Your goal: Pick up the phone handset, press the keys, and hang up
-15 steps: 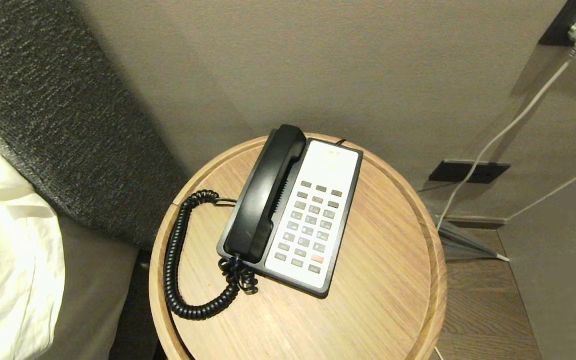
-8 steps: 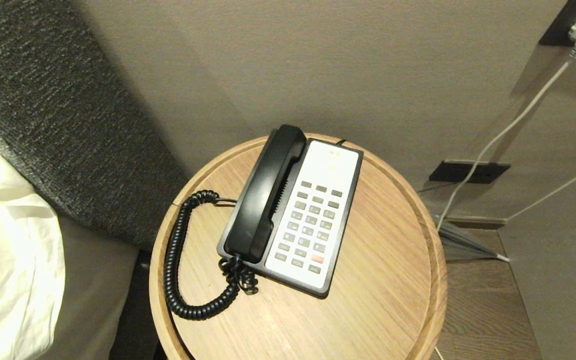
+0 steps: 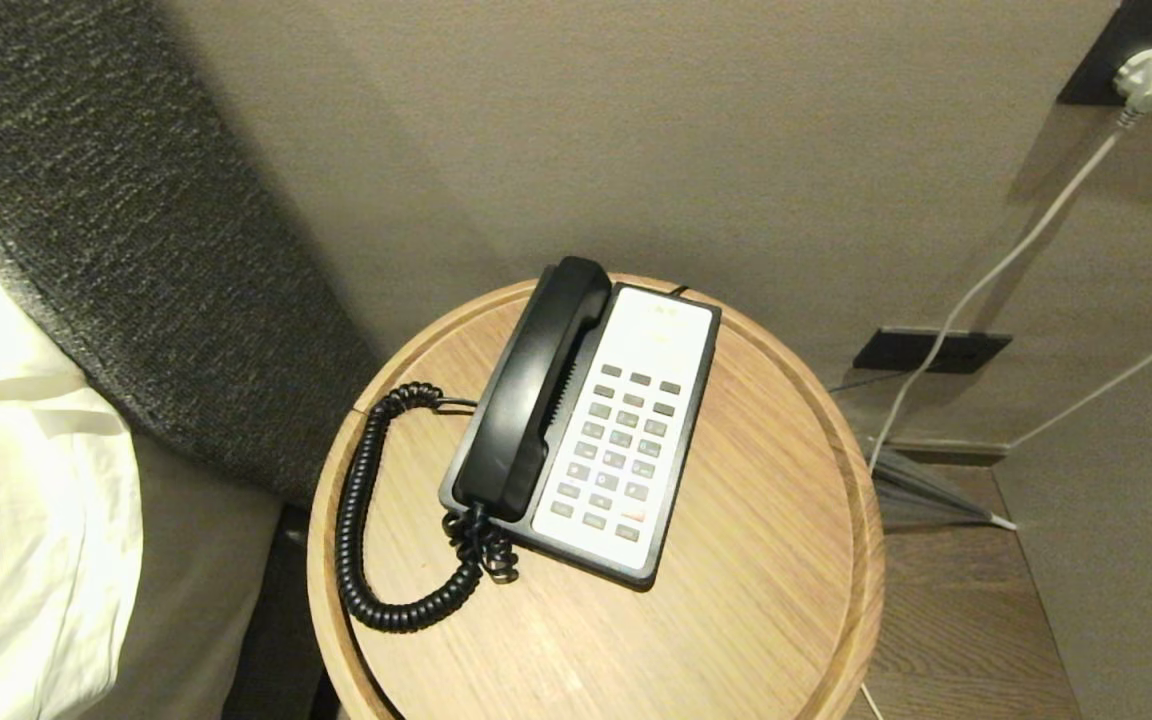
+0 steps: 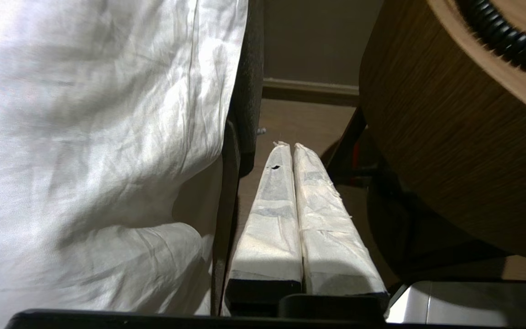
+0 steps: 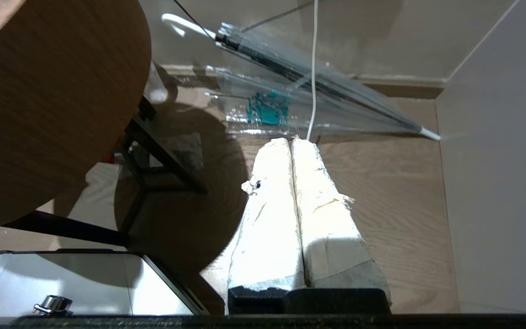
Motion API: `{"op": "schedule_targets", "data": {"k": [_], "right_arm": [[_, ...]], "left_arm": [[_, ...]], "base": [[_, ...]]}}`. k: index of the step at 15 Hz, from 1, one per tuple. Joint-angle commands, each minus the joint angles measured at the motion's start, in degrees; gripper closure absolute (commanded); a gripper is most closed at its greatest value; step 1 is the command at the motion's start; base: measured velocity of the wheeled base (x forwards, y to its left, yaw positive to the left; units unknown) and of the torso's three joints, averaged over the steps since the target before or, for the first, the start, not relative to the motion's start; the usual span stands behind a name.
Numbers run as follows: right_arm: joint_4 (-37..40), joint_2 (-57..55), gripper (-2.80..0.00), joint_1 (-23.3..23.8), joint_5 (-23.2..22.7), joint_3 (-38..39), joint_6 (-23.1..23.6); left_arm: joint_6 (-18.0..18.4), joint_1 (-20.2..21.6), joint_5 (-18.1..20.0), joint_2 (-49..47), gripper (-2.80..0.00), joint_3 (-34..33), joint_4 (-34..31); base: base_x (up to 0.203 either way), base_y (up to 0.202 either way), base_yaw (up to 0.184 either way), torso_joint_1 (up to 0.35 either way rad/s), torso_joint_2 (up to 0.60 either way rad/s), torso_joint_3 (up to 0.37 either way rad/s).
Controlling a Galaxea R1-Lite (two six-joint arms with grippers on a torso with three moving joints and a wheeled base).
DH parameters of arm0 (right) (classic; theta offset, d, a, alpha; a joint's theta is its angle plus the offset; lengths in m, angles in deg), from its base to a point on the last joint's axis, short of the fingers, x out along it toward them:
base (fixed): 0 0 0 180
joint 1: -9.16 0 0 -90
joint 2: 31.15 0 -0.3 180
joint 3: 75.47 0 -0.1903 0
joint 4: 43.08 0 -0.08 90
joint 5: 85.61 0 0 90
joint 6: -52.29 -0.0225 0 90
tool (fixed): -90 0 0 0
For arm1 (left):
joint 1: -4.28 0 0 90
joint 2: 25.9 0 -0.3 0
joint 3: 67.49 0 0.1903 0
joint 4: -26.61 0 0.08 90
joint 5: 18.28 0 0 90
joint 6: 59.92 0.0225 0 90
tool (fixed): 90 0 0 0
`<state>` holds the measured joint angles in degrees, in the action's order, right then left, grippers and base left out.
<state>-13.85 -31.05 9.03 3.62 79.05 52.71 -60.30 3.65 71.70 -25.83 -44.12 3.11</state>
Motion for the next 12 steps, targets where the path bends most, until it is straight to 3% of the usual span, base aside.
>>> {"op": "schedule_targets", "data": {"k": [1,12], "right_arm": [[0.02,-0.01,0.0,-0.04,-0.02,0.0,0.01],[0.02,-0.01,0.0,-0.04,-0.02,0.0,0.01]], "left_arm": [[-0.15,0.01,0.02,-0.07,0.0,-0.44,1.19],[-0.24,0.01,0.02,-0.07,0.0,-0.44,1.19]], "base": [[0.0,0.0,0.0,0.002,0.0,0.187],[0.0,0.0,0.0,0.002,0.0,0.202]]}}
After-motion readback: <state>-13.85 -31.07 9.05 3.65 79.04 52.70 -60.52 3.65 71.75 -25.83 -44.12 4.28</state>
